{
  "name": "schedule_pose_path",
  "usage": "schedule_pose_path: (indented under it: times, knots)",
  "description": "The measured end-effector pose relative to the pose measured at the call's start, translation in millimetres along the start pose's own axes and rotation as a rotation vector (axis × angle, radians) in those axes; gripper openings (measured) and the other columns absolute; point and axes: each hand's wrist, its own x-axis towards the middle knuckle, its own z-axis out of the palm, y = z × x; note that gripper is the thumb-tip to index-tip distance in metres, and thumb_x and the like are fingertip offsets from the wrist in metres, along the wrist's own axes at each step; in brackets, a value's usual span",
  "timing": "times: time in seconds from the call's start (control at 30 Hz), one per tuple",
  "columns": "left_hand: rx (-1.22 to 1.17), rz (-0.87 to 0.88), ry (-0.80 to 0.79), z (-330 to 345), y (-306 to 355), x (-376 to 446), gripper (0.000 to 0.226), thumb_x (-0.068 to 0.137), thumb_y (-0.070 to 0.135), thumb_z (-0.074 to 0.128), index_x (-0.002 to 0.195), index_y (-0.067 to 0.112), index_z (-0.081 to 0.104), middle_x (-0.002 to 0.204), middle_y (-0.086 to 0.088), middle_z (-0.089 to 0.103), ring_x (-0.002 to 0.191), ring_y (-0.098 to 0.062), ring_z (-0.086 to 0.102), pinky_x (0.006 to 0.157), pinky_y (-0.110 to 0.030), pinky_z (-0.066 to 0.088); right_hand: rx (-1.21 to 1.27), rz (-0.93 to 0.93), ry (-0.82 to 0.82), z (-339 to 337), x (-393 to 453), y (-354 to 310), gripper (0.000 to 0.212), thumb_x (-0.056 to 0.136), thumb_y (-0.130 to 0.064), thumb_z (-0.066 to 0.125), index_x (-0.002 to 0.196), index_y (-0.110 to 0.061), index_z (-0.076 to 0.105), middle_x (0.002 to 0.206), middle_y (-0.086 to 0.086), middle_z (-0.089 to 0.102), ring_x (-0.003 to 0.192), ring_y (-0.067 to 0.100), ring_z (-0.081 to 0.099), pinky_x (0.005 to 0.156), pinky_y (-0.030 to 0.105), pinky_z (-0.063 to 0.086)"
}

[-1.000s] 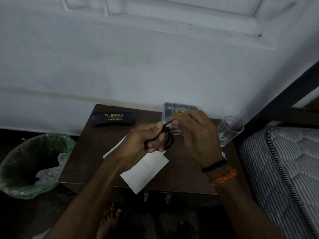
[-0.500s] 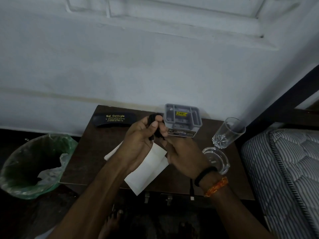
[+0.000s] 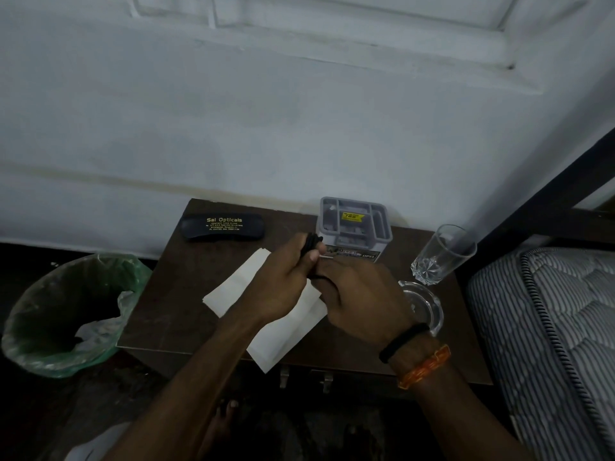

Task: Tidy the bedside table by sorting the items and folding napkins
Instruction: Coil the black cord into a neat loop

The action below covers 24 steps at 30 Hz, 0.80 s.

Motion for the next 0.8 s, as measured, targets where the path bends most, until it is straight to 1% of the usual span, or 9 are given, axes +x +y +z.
schedule_pose_path:
  times: [0.27,0.37,0.43,0.47,0.5,0.57,0.63,0.7,0.8]
  knots:
    - [-0.074,-0.101,-0.054,-4,-2,-1,0.029,0.101,0.012,0.043,0.087,0.028,0.062,0.085,0.007,0.064,0.081,-0.005,0.063,0.078,-0.022,0.049,0.009,-0.100,0.091,-10,1,-5,0.011,0.081,-0.002,0.071,0.089,-0.008,0.074,0.088,0.012,0.065,0.073,0.027,0.064,0.061,0.037,0.055]
    - [-0.077,-0.133,-0.055,-4,5,-2,0.035,0.100,-0.002,0.037,0.085,0.015,0.064,0.076,-0.002,0.061,0.062,0.010,0.062,0.066,-0.010,0.048,0.033,-0.143,0.153,-12,2,-4,0.017,0.074,0.006,0.076,0.084,-0.007,0.072,0.088,0.013,0.063,0.066,0.025,0.061,0.054,0.035,0.054]
    - [-0.137,-0.174,-0.042,-1,3,-7,0.033,0.097,-0.016,0.030,0.092,-0.020,0.063,0.085,-0.028,0.063,0.050,0.011,0.058,0.078,-0.014,0.049,0.091,-0.122,0.173,-13,3,-4,0.018,0.075,0.005,0.076,0.085,-0.006,0.066,0.094,0.012,0.060,0.066,0.023,0.059,0.053,0.035,0.054]
    - [-0.137,-0.209,-0.020,0,4,-8,0.034,0.096,-0.019,0.029,0.079,-0.028,0.057,0.094,-0.043,0.058,0.046,0.005,0.055,0.084,-0.020,0.045,0.119,-0.105,0.172,-13,4,-5,0.019,0.076,0.004,0.074,0.087,-0.007,0.064,0.097,0.012,0.058,0.068,0.022,0.058,0.054,0.034,0.054]
    - [-0.135,-0.218,-0.021,0,6,-9,0.037,0.097,-0.016,0.031,0.072,-0.016,0.058,0.093,-0.044,0.056,0.046,0.004,0.050,0.081,-0.022,0.046,0.140,-0.090,0.167,-12,4,-5,0.020,0.077,0.003,0.073,0.089,-0.008,0.061,0.099,0.010,0.056,0.069,0.021,0.057,0.055,0.032,0.053]
    - [-0.123,-0.196,-0.052,3,10,-9,0.029,0.099,-0.004,0.036,0.077,0.005,0.053,0.073,-0.015,0.052,0.049,0.006,0.050,0.058,-0.012,0.045,0.174,-0.064,0.151,-10,4,-5,0.023,0.078,0.003,0.070,0.092,-0.010,0.057,0.100,0.008,0.053,0.071,0.019,0.055,0.056,0.026,0.047]
    - [-0.096,-0.192,-0.067,1,14,-10,0.029,0.099,0.000,0.036,0.074,0.010,0.049,0.069,-0.001,0.045,0.048,0.003,0.051,0.050,-0.009,0.040,0.197,-0.019,0.138,-7,4,-3,0.021,0.081,-0.001,0.066,0.097,-0.010,0.055,0.102,0.007,0.053,0.075,0.020,0.054,0.059,0.025,0.043]
    - [-0.042,-0.207,-0.071,1,11,-5,0.036,0.098,-0.001,0.038,0.066,0.012,0.046,0.065,-0.001,0.043,0.050,-0.002,0.048,0.052,-0.013,0.041,0.232,0.050,0.121,-4,4,-1,0.021,0.088,-0.008,0.061,0.107,-0.011,0.055,0.106,0.007,0.057,0.085,0.022,0.058,0.068,0.031,0.049]
    - [0.060,-0.288,-0.131,1,10,-3,0.049,0.097,-0.008,0.042,0.056,0.019,0.044,0.064,0.005,0.045,0.063,-0.005,0.045,0.078,-0.023,0.042,0.279,0.109,0.064,1,4,0,0.023,0.093,-0.007,0.056,0.115,-0.013,0.052,0.107,0.007,0.065,0.095,0.021,0.063,0.080,0.040,0.054]
